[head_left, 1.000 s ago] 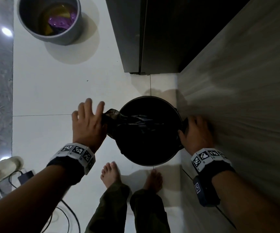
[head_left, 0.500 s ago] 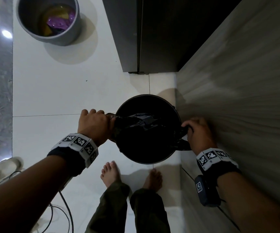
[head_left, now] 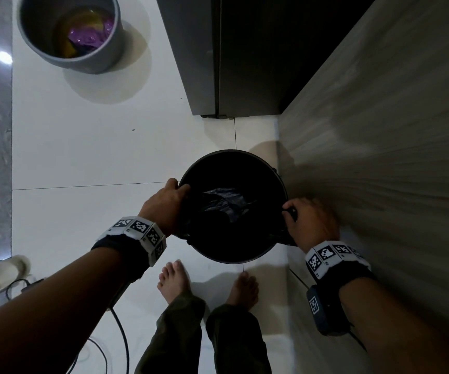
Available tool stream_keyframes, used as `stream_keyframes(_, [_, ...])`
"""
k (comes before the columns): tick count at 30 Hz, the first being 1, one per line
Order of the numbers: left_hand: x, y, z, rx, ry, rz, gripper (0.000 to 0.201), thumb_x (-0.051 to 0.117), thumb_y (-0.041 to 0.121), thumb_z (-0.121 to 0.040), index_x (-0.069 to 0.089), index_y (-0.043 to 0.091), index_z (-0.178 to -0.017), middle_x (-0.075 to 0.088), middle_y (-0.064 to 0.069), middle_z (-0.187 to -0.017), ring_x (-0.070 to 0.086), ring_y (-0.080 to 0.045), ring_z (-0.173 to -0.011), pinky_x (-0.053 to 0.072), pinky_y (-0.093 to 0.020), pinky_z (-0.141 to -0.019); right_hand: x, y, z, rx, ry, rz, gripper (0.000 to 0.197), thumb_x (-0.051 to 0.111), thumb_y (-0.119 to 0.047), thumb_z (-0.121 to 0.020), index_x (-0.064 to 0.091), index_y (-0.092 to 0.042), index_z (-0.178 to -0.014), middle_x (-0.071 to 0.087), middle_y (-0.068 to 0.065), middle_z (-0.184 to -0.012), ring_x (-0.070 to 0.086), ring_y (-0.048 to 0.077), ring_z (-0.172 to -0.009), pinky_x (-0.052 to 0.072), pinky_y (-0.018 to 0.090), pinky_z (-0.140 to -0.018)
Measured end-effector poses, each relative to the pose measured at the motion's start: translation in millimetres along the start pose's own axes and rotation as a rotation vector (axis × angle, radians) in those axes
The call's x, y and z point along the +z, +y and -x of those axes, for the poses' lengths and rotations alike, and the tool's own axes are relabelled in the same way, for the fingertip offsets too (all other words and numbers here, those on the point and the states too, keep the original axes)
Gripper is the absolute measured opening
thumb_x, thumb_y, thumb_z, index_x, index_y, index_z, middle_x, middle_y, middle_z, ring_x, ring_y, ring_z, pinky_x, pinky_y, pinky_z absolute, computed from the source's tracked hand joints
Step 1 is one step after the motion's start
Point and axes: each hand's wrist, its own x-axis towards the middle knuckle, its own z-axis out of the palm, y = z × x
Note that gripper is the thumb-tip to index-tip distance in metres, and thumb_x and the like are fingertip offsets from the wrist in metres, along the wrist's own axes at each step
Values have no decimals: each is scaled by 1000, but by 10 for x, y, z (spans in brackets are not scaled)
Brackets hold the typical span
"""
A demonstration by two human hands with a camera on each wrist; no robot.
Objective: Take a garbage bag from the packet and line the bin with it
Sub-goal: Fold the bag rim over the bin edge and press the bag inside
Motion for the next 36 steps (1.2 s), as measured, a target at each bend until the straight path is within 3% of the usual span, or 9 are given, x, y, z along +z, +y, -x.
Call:
stream_keyframes(4, [-57,-64,-6,-7,99,50,29,58,7,-82,57,6,-111,39,-17,-102,46,-30,-65,44,-40,-58,-31,55,-41,-64,199,-28,13,63,-5,-77,69,-16,-79,68,11,-80,59,38,-83,44,42,-77])
stream_keyframes(9, [-183,-173,-12,-39,224,65,42,68,13,-78,62,23,-118,41,-17,-105,44,-27,-68,38,-35,-59,-70,48,-152,-40,132,-220,24,51,1,-88,71,-9,-94,60,16,-110,60,35,-86,40,28,-71])
stream_keyframes(13, [-221,-192,-51,-15,228,-30,61,74,16,-68,57,14,-127,47,-21,-104,52,-37,-81,35,-36,-64,-133,-10,-253,-65,28,-191,37,47,7,-87,67,-10,-114,57,14,-126,59,37,-102,50,38,-86])
stream_keyframes(15, [-221,-197,-78,-16,217,-71,68,75,19,-63,55,9,-127,49,-23,-105,51,-39,-86,38,-39,-68,-175,-51,-298,-65,13,-175,37,45,-2,-89,64,-13,-119,58,13,-127,56,37,-108,47,42,-93])
stream_keyframes(17, [-204,-190,-107,-10,217,-89,71,74,27,-58,56,9,-125,50,-22,-104,50,-39,-87,39,-41,-70,-220,-116,-358,8,-20,-155,34,41,-24,-93,64,-18,-117,59,12,-126,52,35,-112,44,44,-96])
stream_keyframes(21, [-230,-149,-274,-99,238,-8,74,36,53,-61,53,20,-125,49,-15,-108,46,-35,-98,37,-42,-84,-232,-271,-557,149,-46,-127,63,23,-68,-85,69,-26,-93,66,8,-109,56,33,-101,47,44,-89])
stream_keyframes(24, [-268,-112,-316,-193,248,76,62,35,52,-74,53,23,-127,49,-13,-111,44,-35,-105,35,-43,-91,-239,-345,-578,138,-43,-81,55,40,-65,-84,62,-24,-113,61,10,-121,50,34,-114,40,42,-96])
stream_keyframes(28, [-255,-102,-353,-253,278,142,44,52,41,-85,57,22,-124,54,-18,-113,47,-39,-108,39,-45,-91,-194,-368,-582,44,-80,-38,64,51,-48,-86,33,-22,-142,46,10,-138,39,33,-125,32,42,-102])
stream_keyframes(36, [-262,-97,-578,-257,290,215,47,55,36,-83,56,19,-126,58,-19,-113,50,-39,-109,43,-45,-89,-140,-281,-817,35,-119,-36,67,44,-56,-86,28,-27,-144,44,10,-137,38,32,-123,33,42,-101])
